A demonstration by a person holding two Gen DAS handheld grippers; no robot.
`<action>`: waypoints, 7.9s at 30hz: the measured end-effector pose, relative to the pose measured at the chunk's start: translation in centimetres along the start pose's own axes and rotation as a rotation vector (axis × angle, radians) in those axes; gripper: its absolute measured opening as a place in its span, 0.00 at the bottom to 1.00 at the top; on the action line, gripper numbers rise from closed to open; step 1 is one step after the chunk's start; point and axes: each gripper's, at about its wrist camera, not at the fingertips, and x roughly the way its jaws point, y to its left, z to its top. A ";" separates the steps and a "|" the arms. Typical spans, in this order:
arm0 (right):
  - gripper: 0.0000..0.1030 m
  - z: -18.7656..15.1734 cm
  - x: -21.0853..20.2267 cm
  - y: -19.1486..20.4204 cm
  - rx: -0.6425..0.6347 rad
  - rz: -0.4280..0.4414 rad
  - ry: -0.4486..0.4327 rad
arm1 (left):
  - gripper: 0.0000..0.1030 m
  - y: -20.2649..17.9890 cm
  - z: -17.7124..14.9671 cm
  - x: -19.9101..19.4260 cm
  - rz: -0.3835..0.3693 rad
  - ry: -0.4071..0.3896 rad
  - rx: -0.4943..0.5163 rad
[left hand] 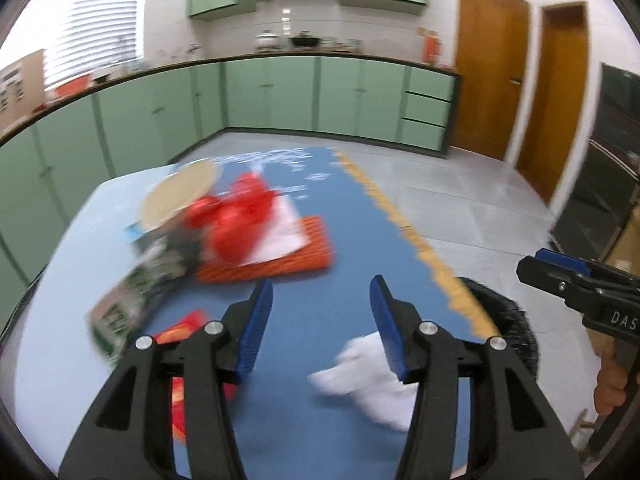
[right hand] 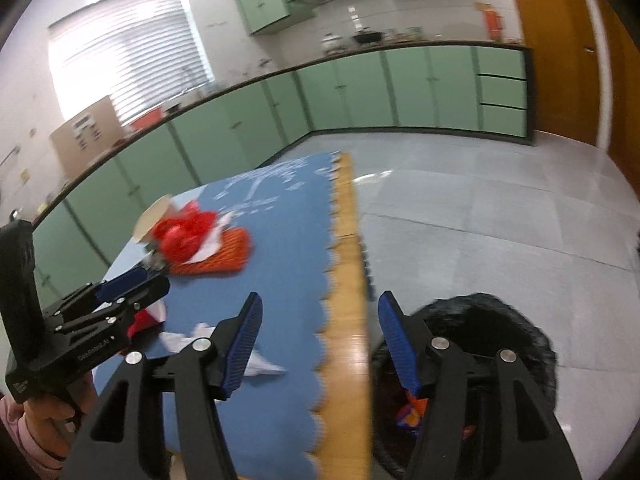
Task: Collect trash
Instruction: 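Grasp the white tissue with the right tool while the left tool grasps the red paper packet, then carry tissue and red packet over the black bin and open both tools, then move both tools back over the table toward the remaining trash, then grasp the white paper cup with the left tool while the right tool grasps the red plastic bag, then carry cup and red bag over the bin and open both tools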
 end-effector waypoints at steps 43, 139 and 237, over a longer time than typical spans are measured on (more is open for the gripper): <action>0.05 -3.5 8.0 6.0 -0.172 0.048 0.218 | 0.64 7.3 -4.8 2.0 0.102 0.105 -0.168; 0.48 -2.1 -5.9 -12.8 0.176 -0.371 -0.023 | 0.44 -15.1 2.0 6.9 -0.390 0.078 0.146; 0.07 8.9 10.8 14.0 -0.158 0.145 -0.008 | 0.02 10.5 5.5 -0.2 0.132 -0.194 -0.134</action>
